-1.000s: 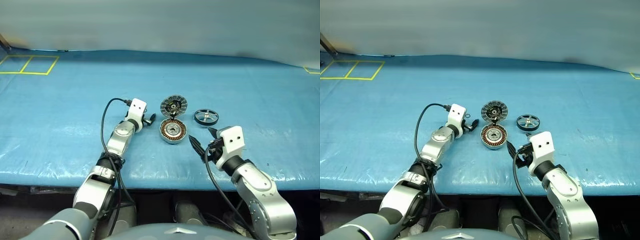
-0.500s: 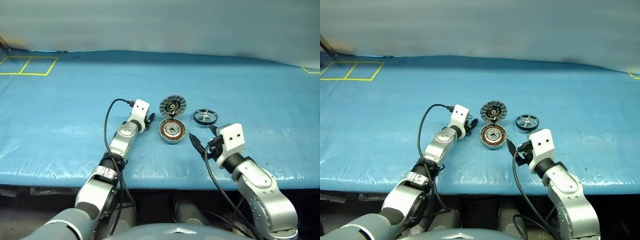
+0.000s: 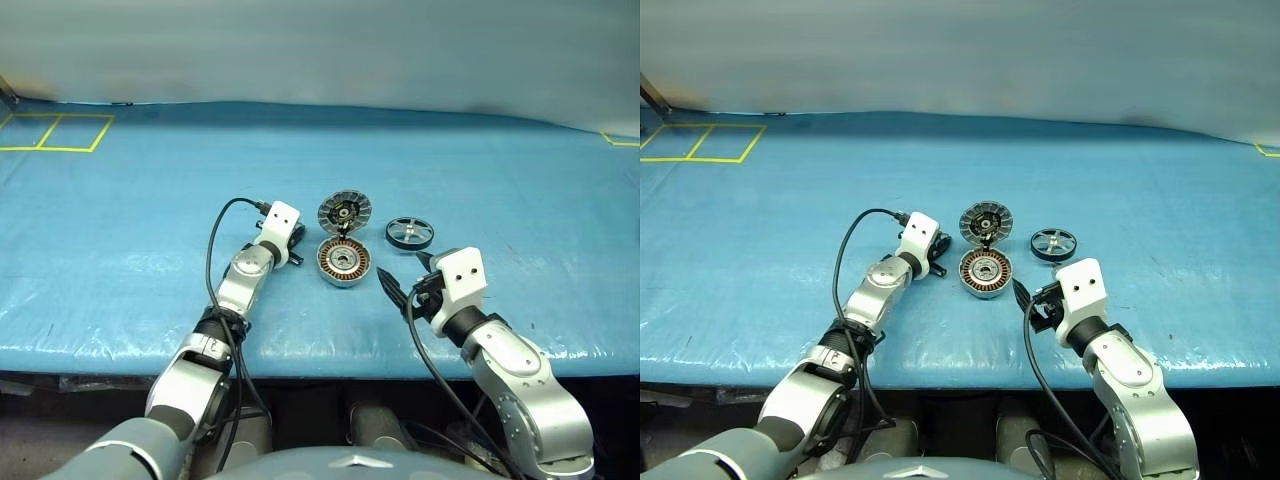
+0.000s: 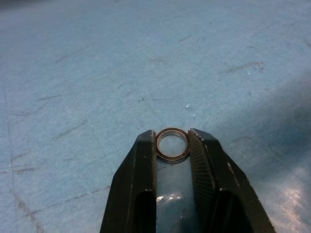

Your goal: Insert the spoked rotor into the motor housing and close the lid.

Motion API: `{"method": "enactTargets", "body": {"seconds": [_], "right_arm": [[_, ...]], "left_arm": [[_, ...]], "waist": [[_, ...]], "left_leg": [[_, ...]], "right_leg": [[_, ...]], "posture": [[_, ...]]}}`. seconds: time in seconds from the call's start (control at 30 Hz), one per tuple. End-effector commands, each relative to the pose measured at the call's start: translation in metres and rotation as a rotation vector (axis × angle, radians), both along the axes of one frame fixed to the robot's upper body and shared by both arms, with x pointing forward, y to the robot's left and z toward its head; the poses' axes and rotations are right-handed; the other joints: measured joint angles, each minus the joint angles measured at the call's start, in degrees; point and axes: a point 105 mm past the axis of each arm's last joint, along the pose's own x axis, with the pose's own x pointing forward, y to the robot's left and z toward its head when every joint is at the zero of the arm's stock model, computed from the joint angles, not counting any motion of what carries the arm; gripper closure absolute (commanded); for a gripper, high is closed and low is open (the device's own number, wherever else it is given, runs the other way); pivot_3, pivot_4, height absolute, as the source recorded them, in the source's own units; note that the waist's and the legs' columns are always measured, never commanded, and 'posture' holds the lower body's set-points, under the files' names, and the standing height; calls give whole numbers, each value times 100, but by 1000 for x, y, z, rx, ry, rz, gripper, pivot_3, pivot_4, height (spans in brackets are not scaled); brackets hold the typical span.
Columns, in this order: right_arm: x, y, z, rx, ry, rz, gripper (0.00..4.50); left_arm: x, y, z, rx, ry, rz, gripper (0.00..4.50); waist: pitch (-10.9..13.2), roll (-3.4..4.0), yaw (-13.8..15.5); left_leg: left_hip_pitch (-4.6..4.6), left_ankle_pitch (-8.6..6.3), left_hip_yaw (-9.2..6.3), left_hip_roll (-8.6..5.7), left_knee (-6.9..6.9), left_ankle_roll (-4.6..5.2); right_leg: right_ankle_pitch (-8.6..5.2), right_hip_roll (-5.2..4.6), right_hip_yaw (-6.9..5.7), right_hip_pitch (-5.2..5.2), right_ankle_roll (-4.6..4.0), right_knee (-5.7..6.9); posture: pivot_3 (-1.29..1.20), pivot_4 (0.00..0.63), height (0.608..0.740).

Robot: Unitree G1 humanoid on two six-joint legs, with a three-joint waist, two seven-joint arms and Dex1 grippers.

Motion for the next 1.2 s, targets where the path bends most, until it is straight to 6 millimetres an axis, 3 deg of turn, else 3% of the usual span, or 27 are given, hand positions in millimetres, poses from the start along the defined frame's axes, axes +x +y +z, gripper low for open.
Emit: {"method": "enactTargets", "body": {"seconds": [0.03,0.17,0.43,0.6,0.67,0.9,1.2], "right_arm": [[1,2,6,-1,-31,12,456],[2,5,12,22,-52,26,456],[0,-3,12,89,-67,-7,456],[-6,1,2,65,-24,35,456],[-5,2,1,68,-24,32,456],[-2,6,2,89,-44,21,456],[-9,0,-1,110,-51,-44,456]], "left_arm": [[-7,19,-21,40,64,48,3870],[-14,21,-7,-63,4,-3,3870],[-50,36,32,-312,-104,-210,3870],[-80,14,87,-460,-148,-449,3870],[-90,2,98,-443,-153,-541,3870],[-89,-34,76,-165,-147,-692,3870],[-73,-52,69,-74,-127,-727,3870]], "waist": [[0,0,-4],[-2,3,-35],[2,2,21],[4,0,66],[2,2,58],[2,2,39],[3,2,32]], "left_leg": [[0,0,0,0,0,0],[1,0,0,2,-2,0],[-13,-1,1,3,-8,1],[-23,-1,-1,2,-1,1],[-21,-1,1,3,0,1],[-9,-1,4,4,0,1],[-19,-4,2,2,-3,5]], "right_leg": [[0,0,0,0,0,1],[0,1,0,-1,-1,1],[11,-2,0,-12,-34,-1],[10,-6,-3,-14,-33,-3],[9,-6,-1,-13,-31,-2],[-5,1,1,-8,-10,-1],[-6,-1,0,-13,-11,-3]], "posture": [[0,150,740],[0,150,740],[0,150,740],[0,150,740],[0,150,740],[0,150,740],[0,150,740]]}}
